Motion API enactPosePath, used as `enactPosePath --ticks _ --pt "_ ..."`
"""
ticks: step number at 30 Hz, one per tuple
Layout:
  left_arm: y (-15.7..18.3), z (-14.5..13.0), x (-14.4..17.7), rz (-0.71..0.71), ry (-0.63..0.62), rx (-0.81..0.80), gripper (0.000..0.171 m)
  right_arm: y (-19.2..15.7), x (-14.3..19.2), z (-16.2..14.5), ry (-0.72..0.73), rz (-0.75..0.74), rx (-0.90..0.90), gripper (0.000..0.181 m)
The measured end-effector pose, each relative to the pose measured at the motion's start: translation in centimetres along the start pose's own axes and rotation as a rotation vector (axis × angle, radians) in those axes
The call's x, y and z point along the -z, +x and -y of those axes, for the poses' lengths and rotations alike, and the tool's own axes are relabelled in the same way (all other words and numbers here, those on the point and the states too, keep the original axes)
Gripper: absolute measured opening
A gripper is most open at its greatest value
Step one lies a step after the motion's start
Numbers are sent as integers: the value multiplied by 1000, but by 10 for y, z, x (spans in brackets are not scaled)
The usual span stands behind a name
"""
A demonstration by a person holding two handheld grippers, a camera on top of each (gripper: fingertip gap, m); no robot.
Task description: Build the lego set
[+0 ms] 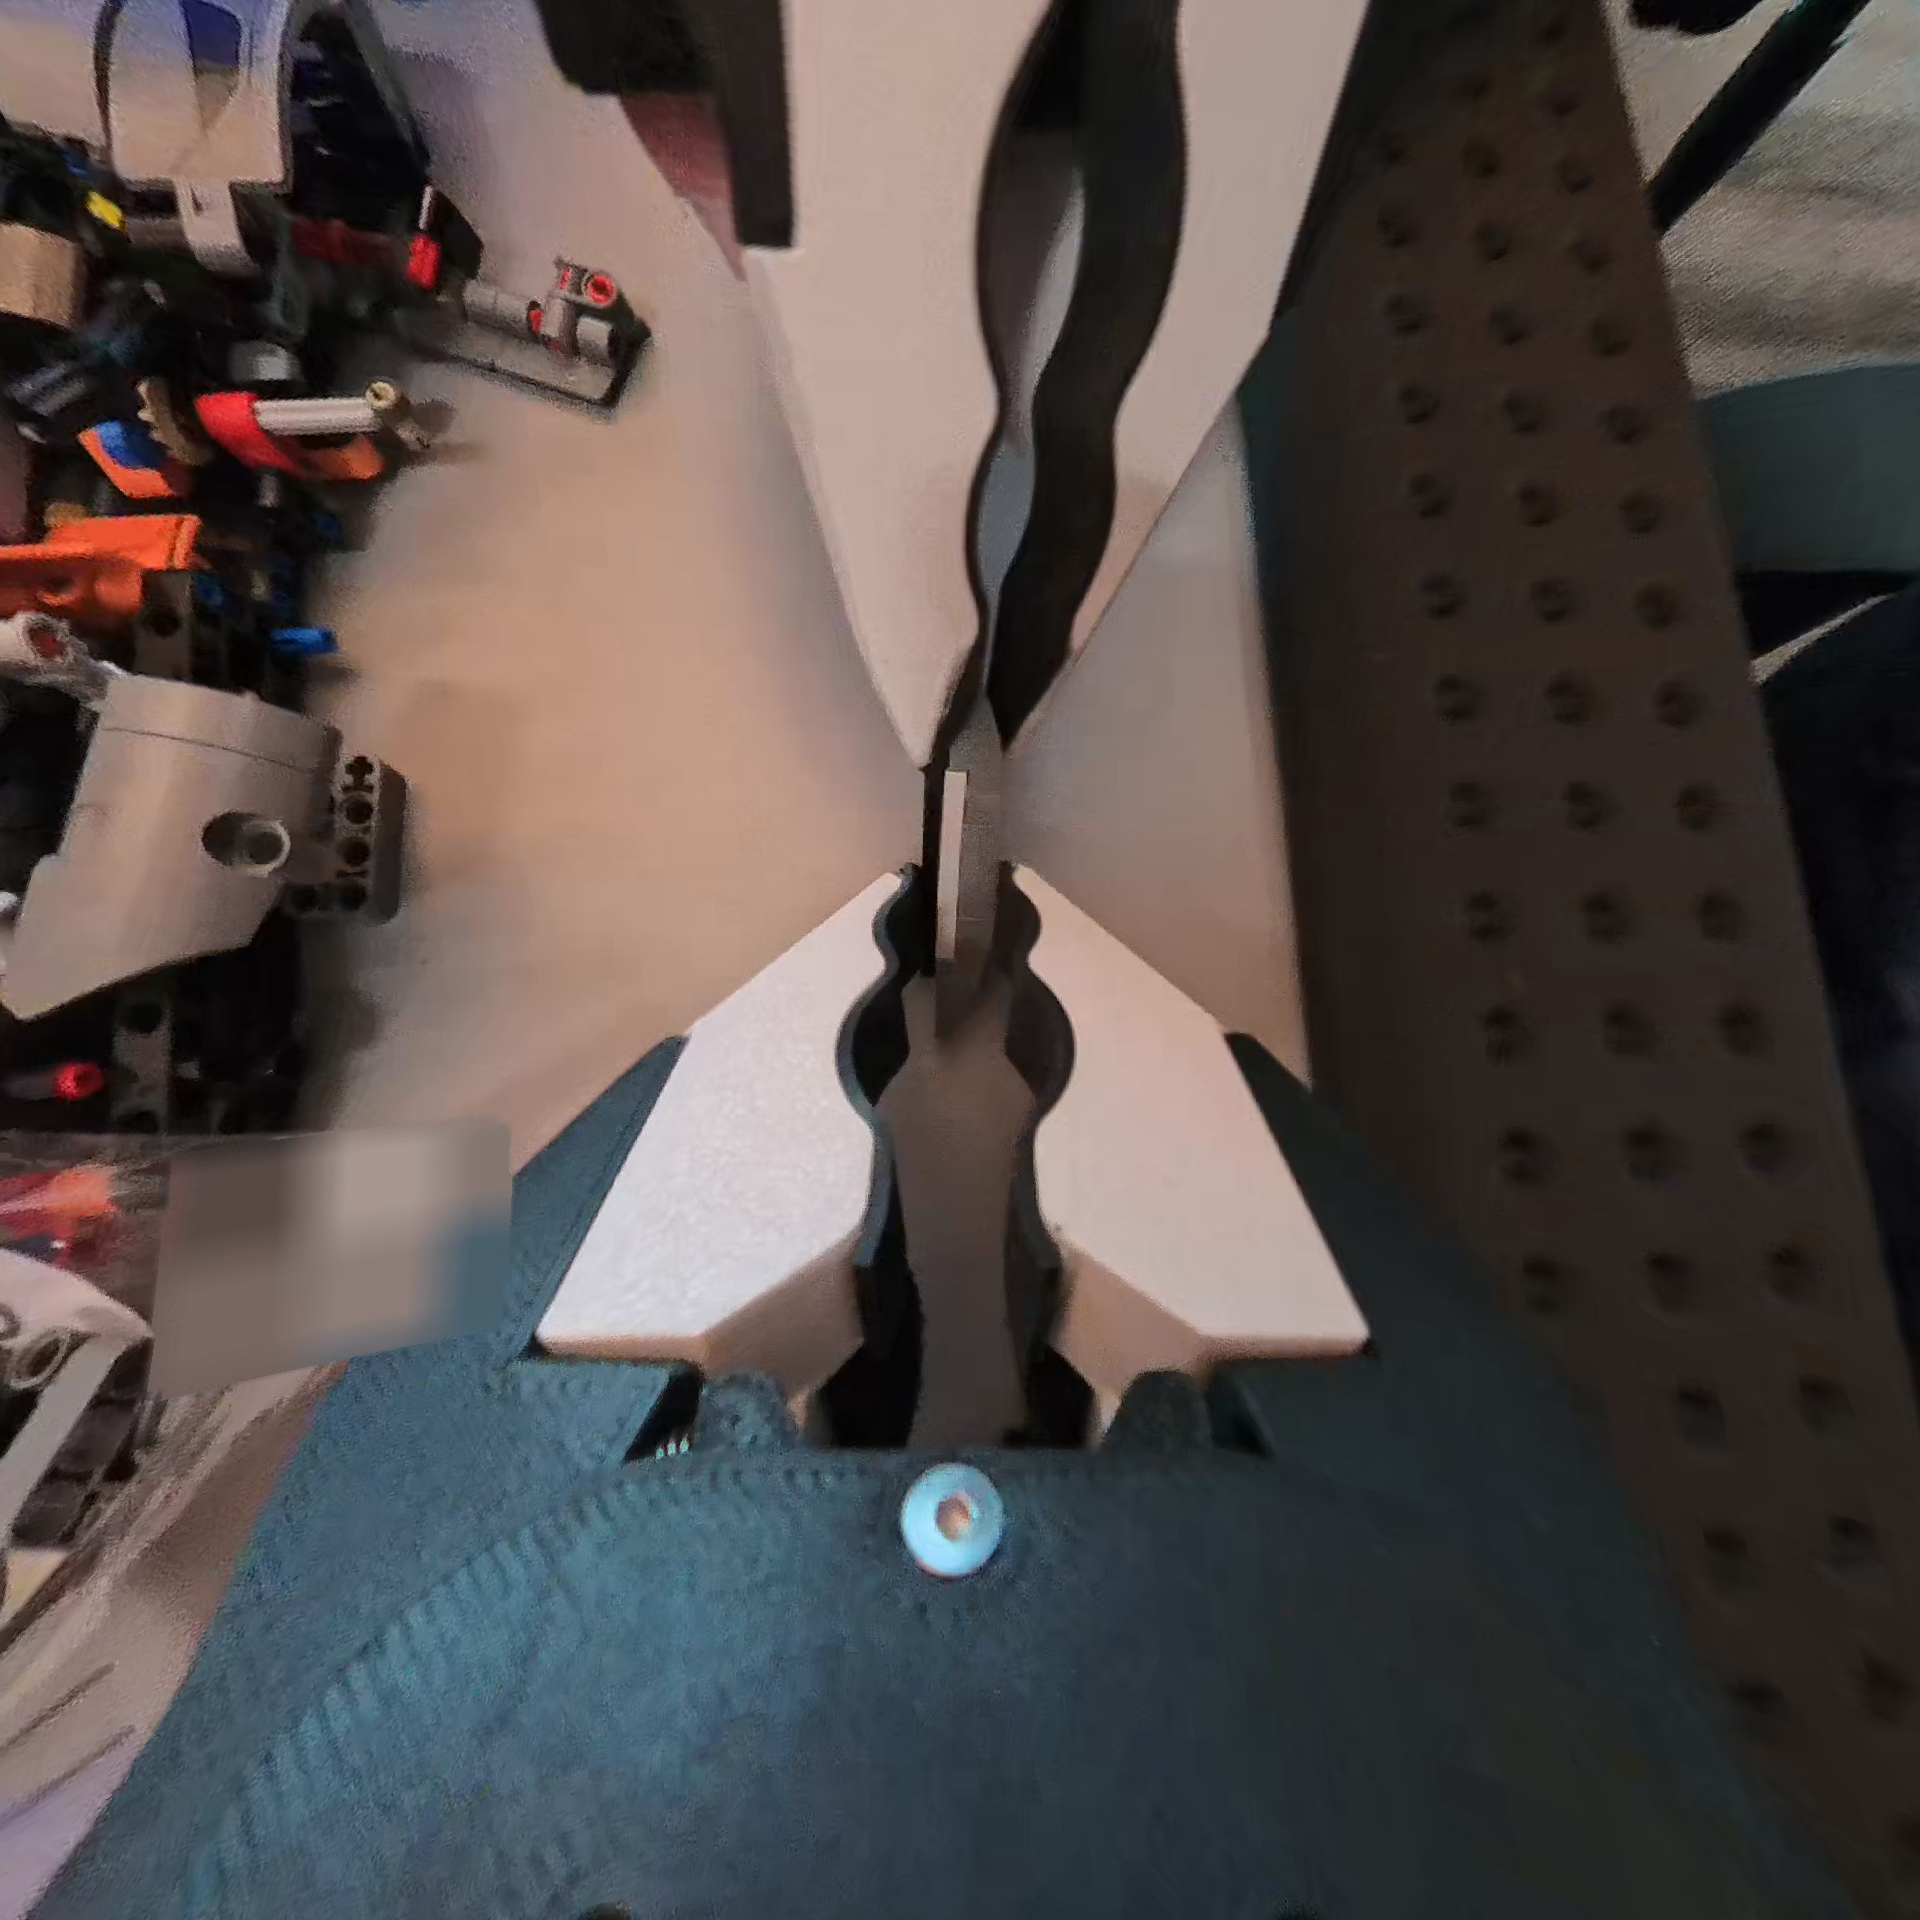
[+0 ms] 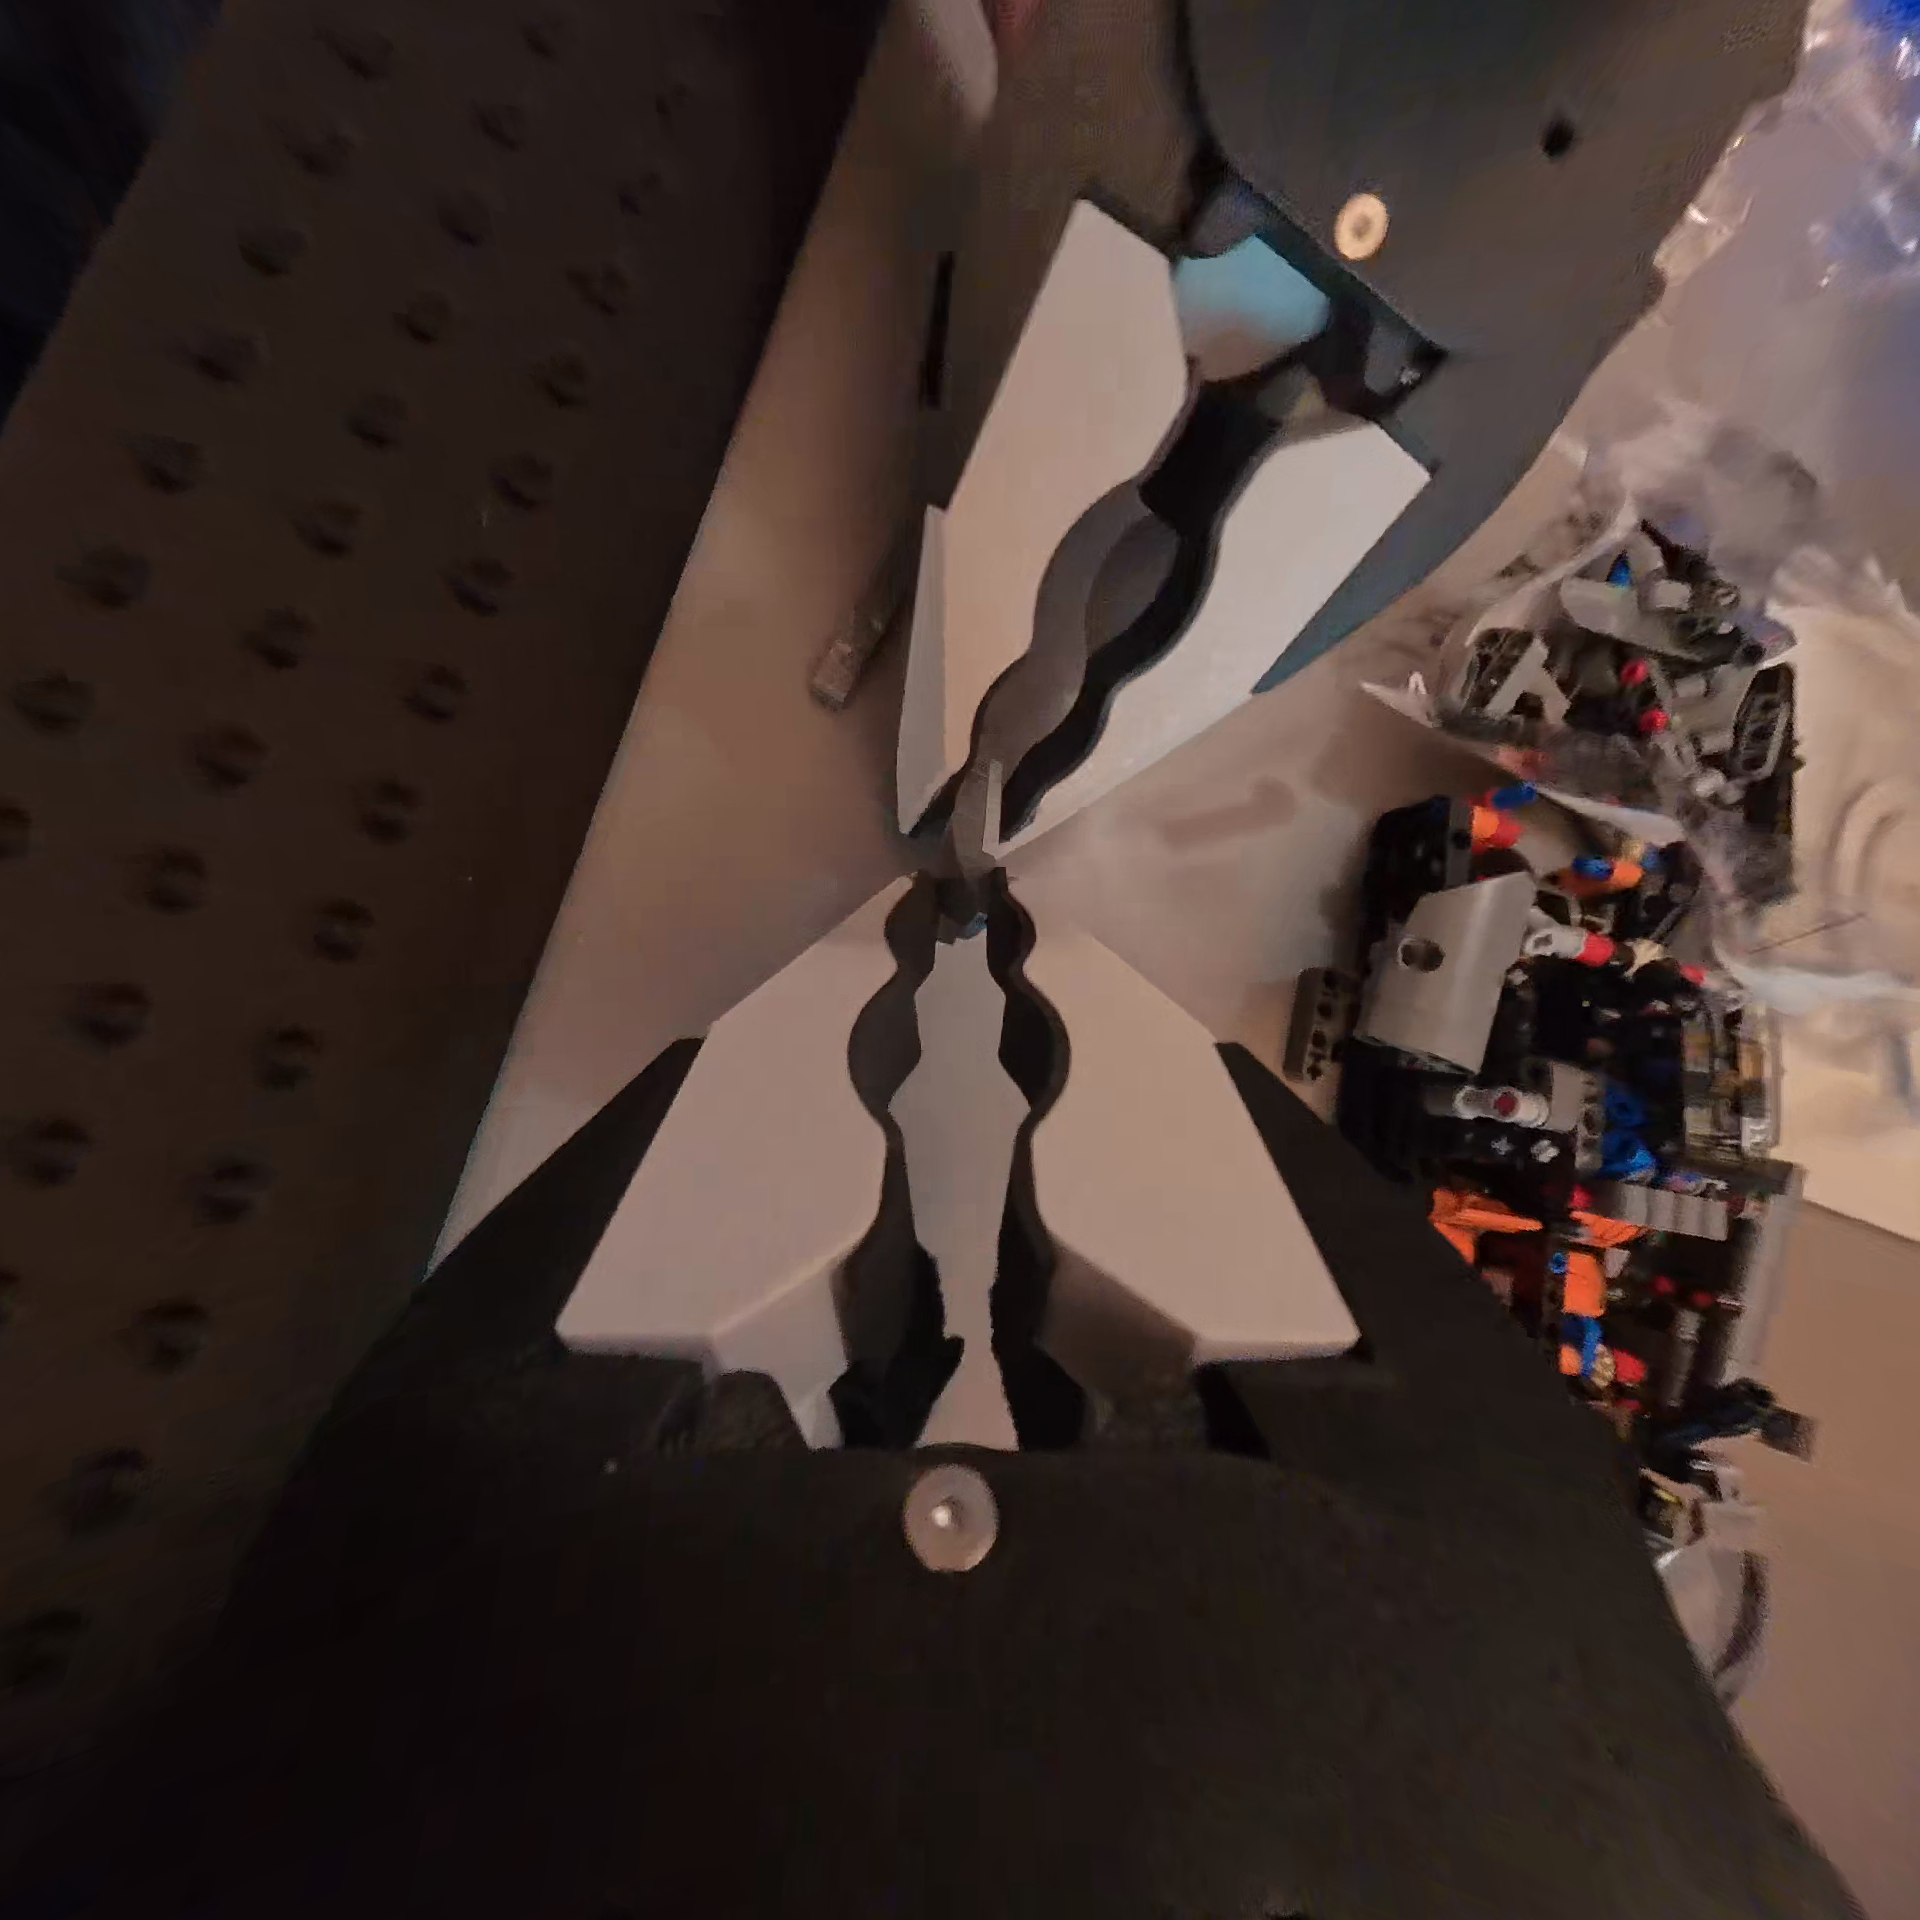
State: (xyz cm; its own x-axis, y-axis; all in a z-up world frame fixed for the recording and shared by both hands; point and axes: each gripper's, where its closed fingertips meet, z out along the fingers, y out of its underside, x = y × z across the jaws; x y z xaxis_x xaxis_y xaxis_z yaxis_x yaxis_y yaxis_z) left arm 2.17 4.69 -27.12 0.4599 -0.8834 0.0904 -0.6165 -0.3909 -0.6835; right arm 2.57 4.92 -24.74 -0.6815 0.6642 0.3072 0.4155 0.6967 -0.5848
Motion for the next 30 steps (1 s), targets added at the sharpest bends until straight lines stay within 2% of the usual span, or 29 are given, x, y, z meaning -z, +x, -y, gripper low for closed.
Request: enactPosePath --ticks 6,7,9,10,13,16,19,23,25,27,30 --pt "15 -1 6 -178 42 72 11 -12 1 14 -31 -76 189 9" --pt "14 0 8 -192 59 109 10 -16 0 20 -21 -93 239 3" --pt "17 13 18 -298 141 198 10 -16 -5 19 -84 -140 312 3" --pt "13 12 18 -277 143 193 9 -15 -8 15 -109 -142 308 3" --pt "11 -2 2 -198 35 146 10 -15 -7 6 -70 -60 200 5" --pt "7 -2 4 -200 46 168 10 -10 3 5 -7 -5 59 6" --pt "3 -3 4 -177 48 173 10 -7 9 2 44 48 -69 16" --pt "-2 -1 2 -84 24 80 10 8 7 -2 69 39 -209 23" --pt "1 1 -1 -44 1 4 10 7 0 -3 71 84 -282 20" --pt "0 3 -4 0 -16 -37 10 5 -6 -8 44 97 -277 4" --pt "-6 0 -3 34 -19 -31 10 8 -5 -13 35 101 -314 3"
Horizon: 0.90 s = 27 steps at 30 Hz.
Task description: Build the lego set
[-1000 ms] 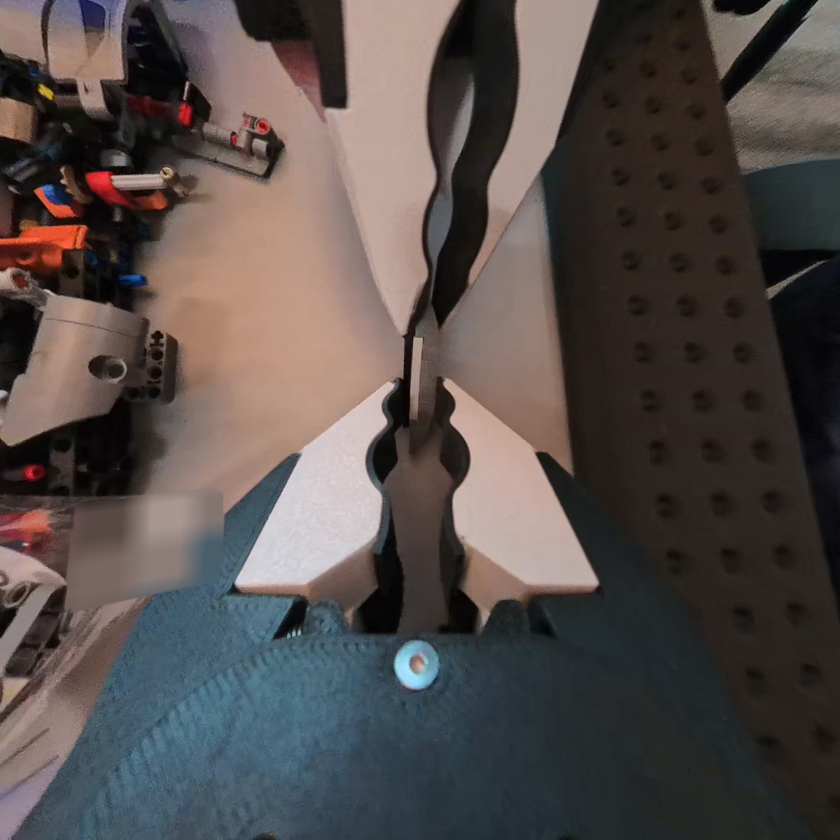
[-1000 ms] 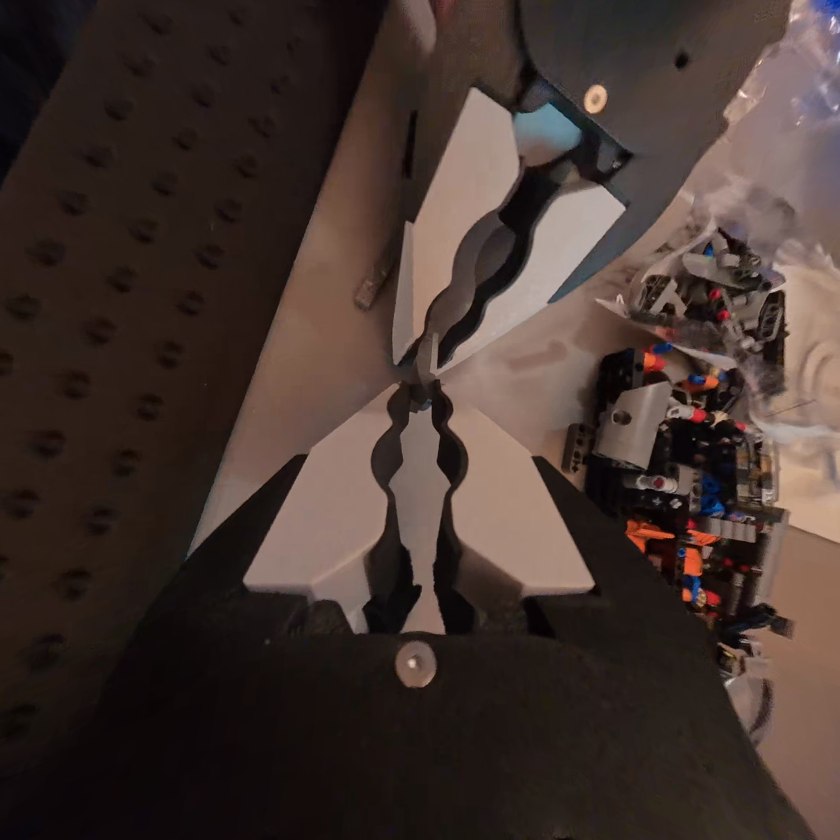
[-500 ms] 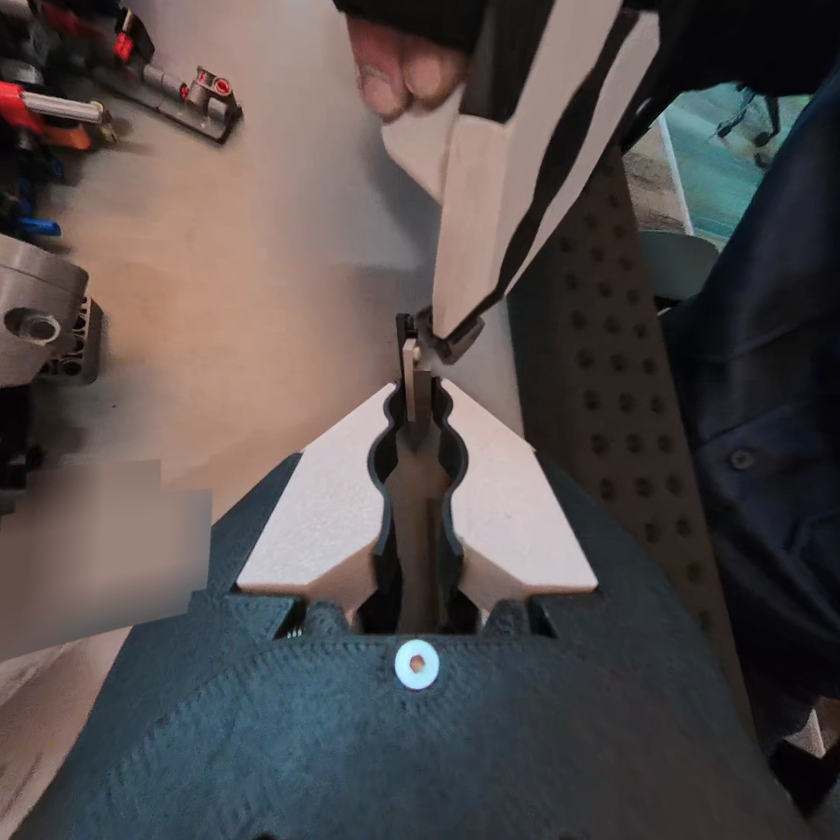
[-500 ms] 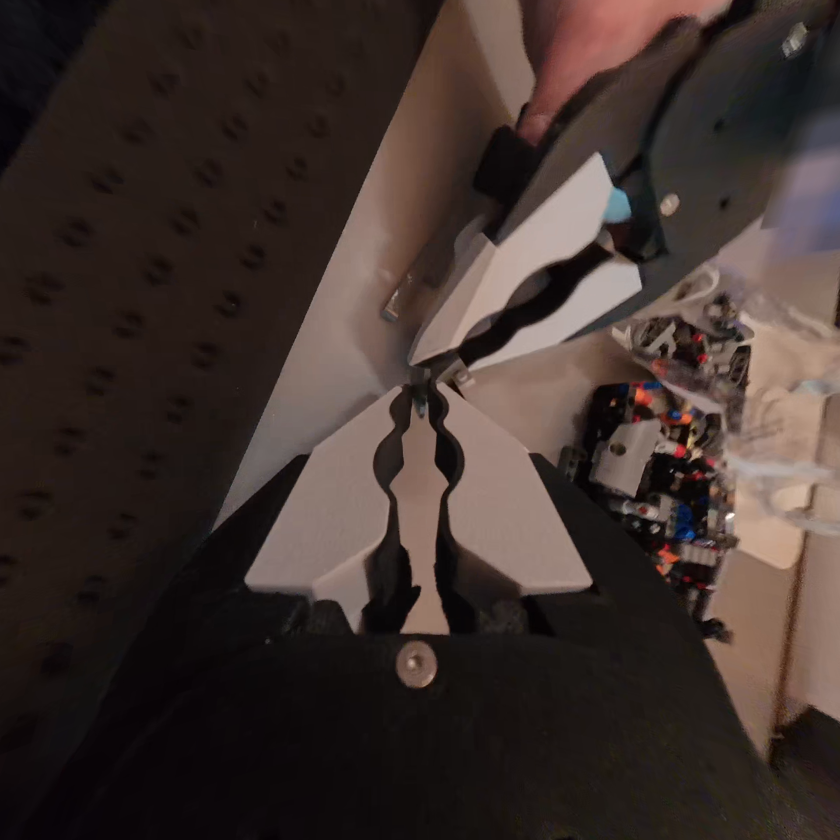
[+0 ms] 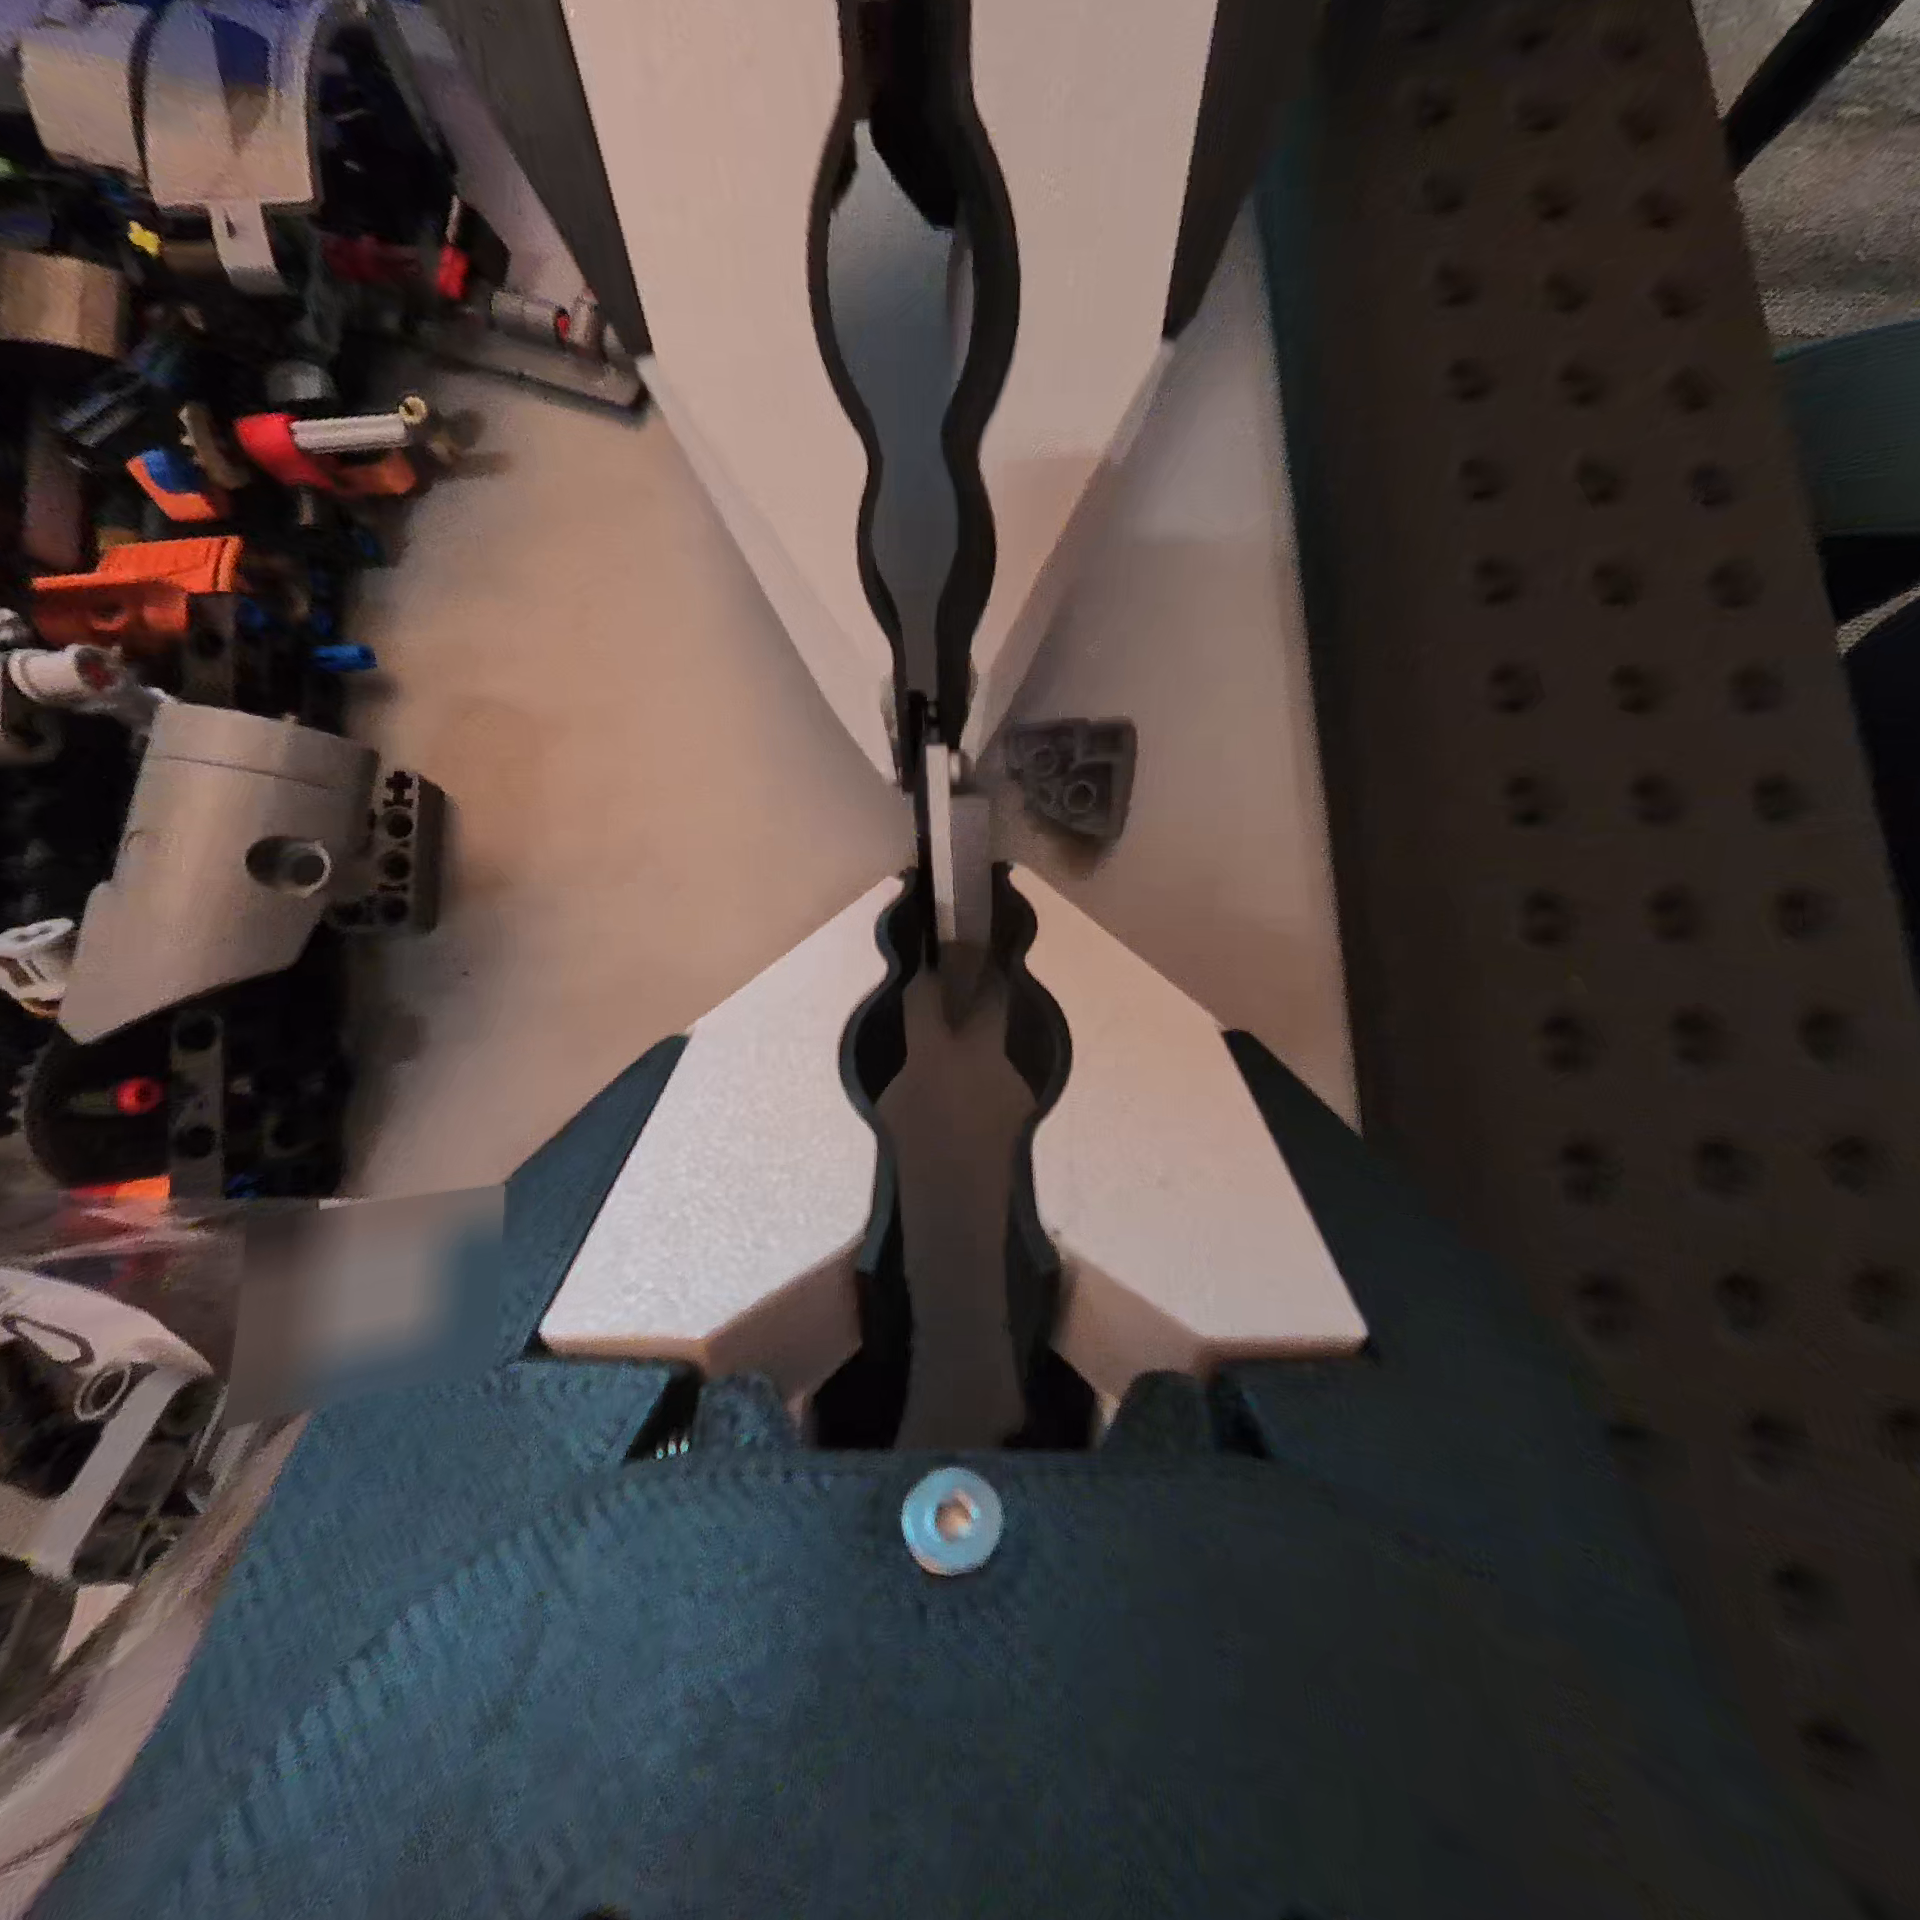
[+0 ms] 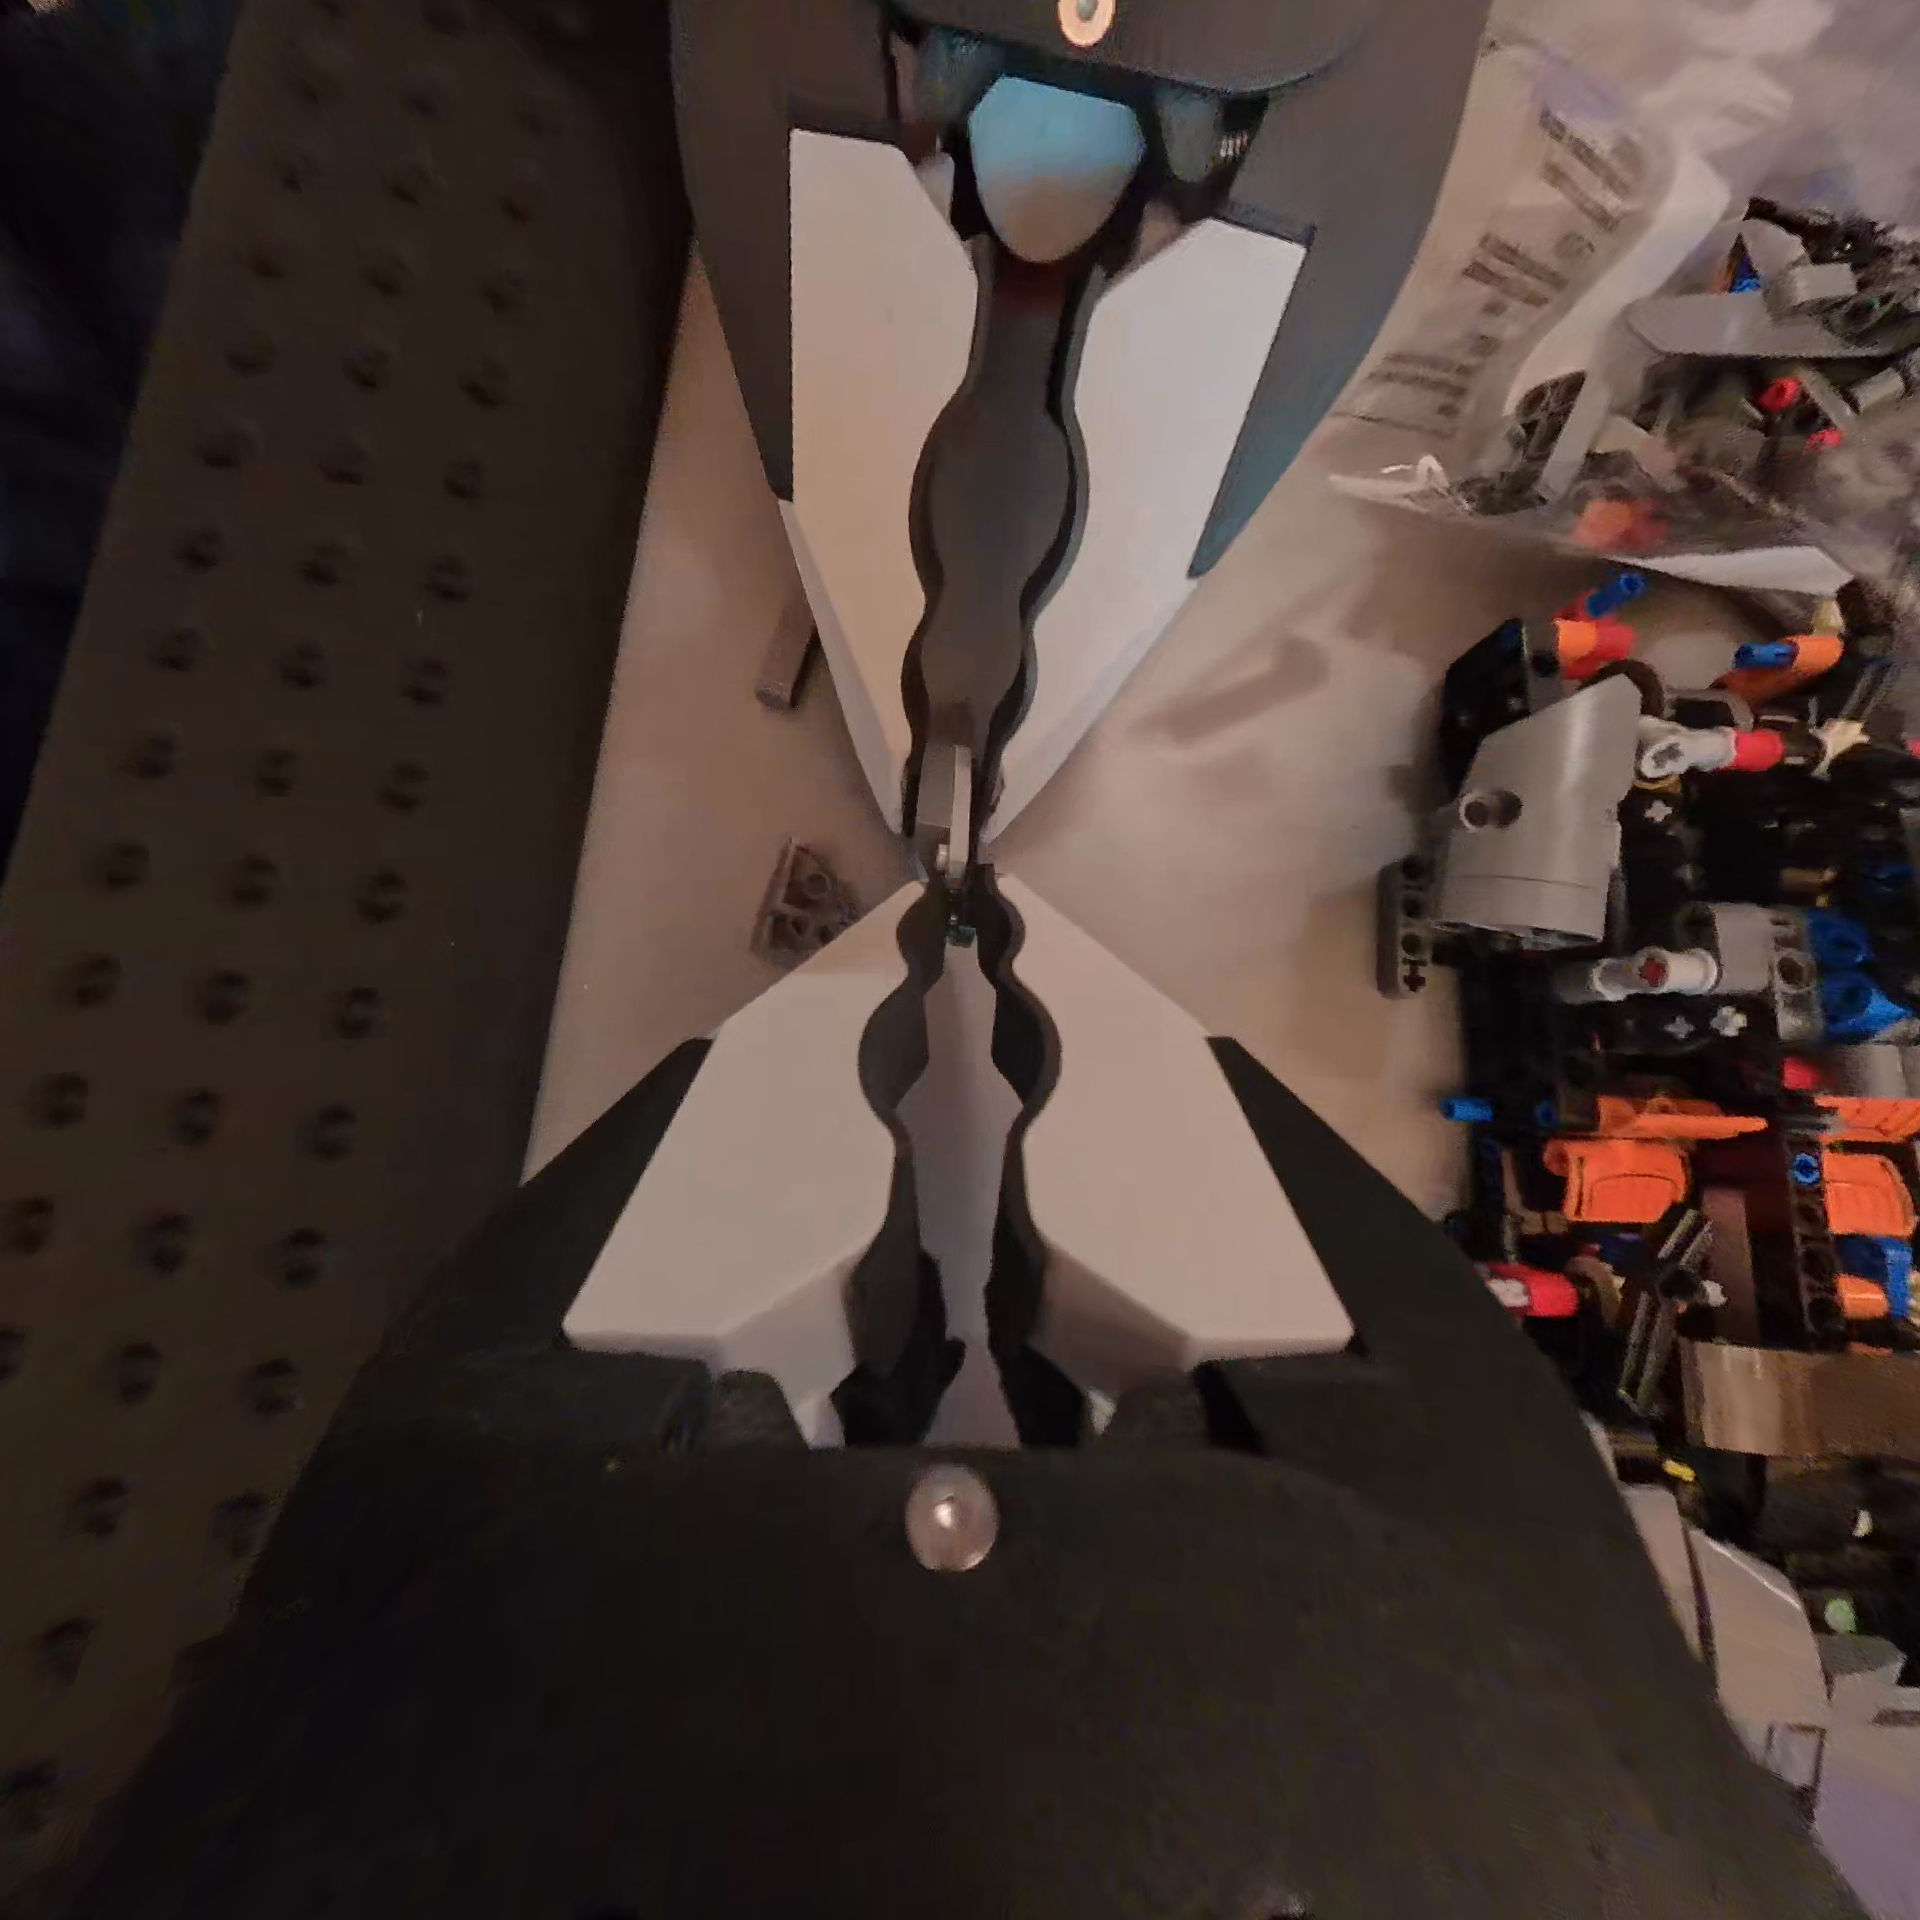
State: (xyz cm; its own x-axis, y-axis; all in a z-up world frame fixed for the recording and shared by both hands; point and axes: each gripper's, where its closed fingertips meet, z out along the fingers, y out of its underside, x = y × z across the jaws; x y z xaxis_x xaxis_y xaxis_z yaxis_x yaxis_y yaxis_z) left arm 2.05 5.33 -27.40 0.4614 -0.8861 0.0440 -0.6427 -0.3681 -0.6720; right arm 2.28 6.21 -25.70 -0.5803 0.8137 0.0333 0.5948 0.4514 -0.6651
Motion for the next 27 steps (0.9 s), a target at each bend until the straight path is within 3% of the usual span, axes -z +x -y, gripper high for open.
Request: enactPosePath --ticks 6,8,9,11,13,21,23,27 --pt "-6 -5 0 28 -17 0 8 5 4 1 66 63 -127 4" --pt "-4 -5 -1 22 -22 -4 8 2 4 7 76 43 -78 27" --pt "-3 -4 -1 26 -28 -13 8 1 2 8 59 23 -41 29" --pt "-2 -4 -2 34 -41 -29 8 -2 -4 4 0 -6 24 9" --pt "-3 -4 -2 43 -49 -39 8 -2 -6 2 -22 -12 25 9" --pt "-15 -5 -1 202 -126 -125 8 8 -7 -1 19 52 -255 8" --pt "-15 -5 -1 214 -131 -137 8 7 -6 -1 16 46 -229 8" --pt "-9 -6 -1 138 -107 -99 7 2 -7 3 -13 -45 19 9"
